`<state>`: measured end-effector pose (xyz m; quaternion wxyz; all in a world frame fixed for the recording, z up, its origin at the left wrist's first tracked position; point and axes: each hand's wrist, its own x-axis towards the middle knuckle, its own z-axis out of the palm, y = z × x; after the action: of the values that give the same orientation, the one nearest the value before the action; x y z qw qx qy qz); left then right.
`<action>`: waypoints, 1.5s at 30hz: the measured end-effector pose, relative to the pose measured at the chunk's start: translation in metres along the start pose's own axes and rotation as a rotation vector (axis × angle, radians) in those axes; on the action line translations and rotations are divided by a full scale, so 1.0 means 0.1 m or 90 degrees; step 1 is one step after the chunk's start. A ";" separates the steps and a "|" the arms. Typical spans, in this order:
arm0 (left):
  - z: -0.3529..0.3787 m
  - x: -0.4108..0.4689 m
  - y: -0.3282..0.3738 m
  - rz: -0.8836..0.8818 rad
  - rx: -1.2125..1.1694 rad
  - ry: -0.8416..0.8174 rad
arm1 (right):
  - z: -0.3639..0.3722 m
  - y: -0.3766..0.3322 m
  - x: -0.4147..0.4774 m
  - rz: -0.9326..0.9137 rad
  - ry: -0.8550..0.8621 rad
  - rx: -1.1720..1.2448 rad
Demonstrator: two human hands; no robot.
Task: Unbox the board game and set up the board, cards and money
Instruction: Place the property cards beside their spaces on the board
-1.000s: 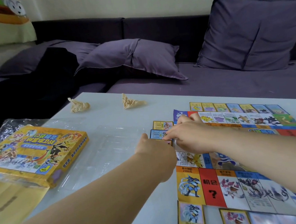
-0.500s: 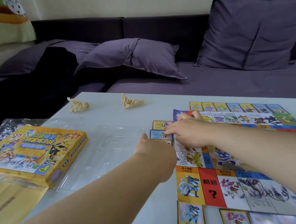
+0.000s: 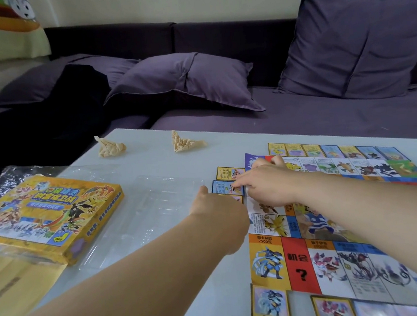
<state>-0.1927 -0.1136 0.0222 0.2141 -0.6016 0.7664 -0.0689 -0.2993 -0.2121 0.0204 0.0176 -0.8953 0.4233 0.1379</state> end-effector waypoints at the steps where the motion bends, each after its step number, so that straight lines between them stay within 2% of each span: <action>1: 0.00 0.00 0.00 0.003 0.003 0.002 | 0.00 0.00 0.00 0.000 0.000 0.000; 18: -0.02 -0.01 0.03 0.017 0.003 0.004 | -0.02 -0.01 0.00 0.003 -0.001 -0.013; 22: -0.05 -0.04 0.00 0.000 -0.018 0.014 | -0.07 -0.01 -0.07 -0.009 0.035 0.037; 25: -0.10 -0.10 -0.08 -0.013 -0.093 0.061 | -0.13 0.04 -0.17 0.011 0.076 0.099; 28: -0.23 -0.18 -0.22 -0.084 -0.343 0.096 | -0.28 0.03 -0.41 0.021 0.116 0.147; 29: -0.30 -0.22 -0.26 -0.116 -0.479 0.095 | -0.34 0.01 -0.51 0.020 0.133 0.166; 31: -0.40 -0.35 -0.29 -0.171 -0.849 0.092 | -0.42 -0.02 -0.74 0.012 0.180 0.227; 33: -0.49 -0.56 -0.24 -0.198 -1.190 0.060 | -0.46 -0.07 -0.97 0.012 0.224 0.364; 35: -0.50 -0.75 -0.17 -0.203 -1.396 0.028 | -0.47 -0.12 -1.19 0.015 0.246 0.485; 39: -0.44 -1.01 0.10 -0.190 -1.615 -0.054 | -0.41 -0.21 -1.58 0.035 0.247 0.664; 42: -0.45 -1.21 0.36 -0.147 -1.666 -0.113 | -0.32 -0.30 -1.83 0.076 0.244 0.736; 45: -0.47 -1.35 0.54 -0.080 -1.668 -0.182 | -0.26 -0.41 -2.06 0.059 0.204 0.801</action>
<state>-0.2351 0.0221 0.0777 -0.4483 -0.3979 0.2067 0.7733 -0.3860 -0.0342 0.0959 0.4690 -0.7043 0.4588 -0.2711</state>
